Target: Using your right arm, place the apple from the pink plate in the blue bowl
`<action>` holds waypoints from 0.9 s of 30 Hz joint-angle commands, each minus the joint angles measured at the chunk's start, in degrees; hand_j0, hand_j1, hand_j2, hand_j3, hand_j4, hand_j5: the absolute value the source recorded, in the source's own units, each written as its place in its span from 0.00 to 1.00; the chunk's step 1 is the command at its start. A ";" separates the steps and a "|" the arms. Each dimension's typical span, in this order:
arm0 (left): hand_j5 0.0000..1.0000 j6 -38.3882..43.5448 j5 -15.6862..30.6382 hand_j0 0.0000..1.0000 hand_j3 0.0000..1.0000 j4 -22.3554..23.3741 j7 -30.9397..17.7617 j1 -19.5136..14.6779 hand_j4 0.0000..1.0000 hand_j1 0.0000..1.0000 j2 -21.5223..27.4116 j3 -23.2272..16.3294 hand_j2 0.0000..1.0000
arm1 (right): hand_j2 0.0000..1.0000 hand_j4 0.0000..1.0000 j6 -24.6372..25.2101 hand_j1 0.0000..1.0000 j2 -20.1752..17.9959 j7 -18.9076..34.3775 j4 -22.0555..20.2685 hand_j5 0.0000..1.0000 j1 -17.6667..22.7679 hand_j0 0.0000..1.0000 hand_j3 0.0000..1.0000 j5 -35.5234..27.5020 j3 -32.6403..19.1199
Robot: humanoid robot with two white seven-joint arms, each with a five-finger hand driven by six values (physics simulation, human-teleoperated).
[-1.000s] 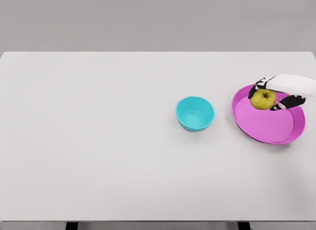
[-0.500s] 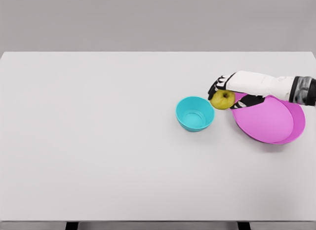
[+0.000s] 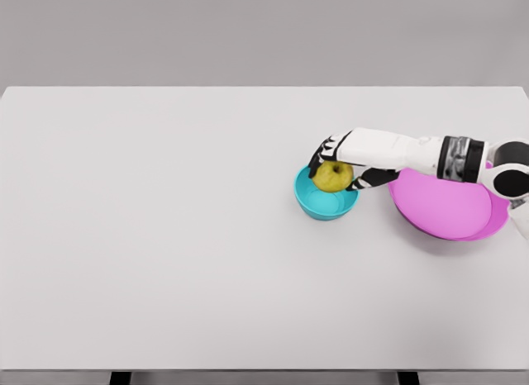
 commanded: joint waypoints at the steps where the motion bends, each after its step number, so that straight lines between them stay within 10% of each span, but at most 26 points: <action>1: 1.00 0.01 0.09 1.00 1.00 0.01 0.06 0.00 1.00 1.00 0.00 -0.01 1.00 | 0.62 0.62 0.18 0.62 0.07 0.00 0.07 0.62 0.09 0.62 0.62 -0.32 0.16; 3: 1.00 0.01 0.00 1.00 1.00 0.01 -0.02 0.00 1.00 1.00 0.00 -0.01 1.00 | 1.00 1.00 0.18 1.00 0.07 0.00 0.16 1.00 0.09 1.00 1.00 -0.32 0.08; 10: 1.00 0.01 0.00 1.00 1.00 0.01 -0.02 0.00 1.00 1.00 0.00 -0.01 1.00 | 1.00 1.00 0.18 1.00 -0.55 0.00 -0.19 1.00 -0.35 1.00 1.00 -0.41 -0.80; 18: 1.00 0.01 0.00 1.00 1.00 0.01 -0.02 0.00 1.00 1.00 0.00 -0.01 1.00 | 1.00 1.00 0.18 1.00 -11.27 0.00 -4.94 1.00 4.04 1.00 1.00 -1.29 -17.06; 27: 1.00 0.01 0.09 1.00 1.00 0.01 0.06 0.00 1.00 1.00 0.00 -0.01 1.00 | 1.00 1.00 0.18 1.00 -5.82 0.00 -1.60 1.00 12.83 1.00 1.00 -1.55 -26.55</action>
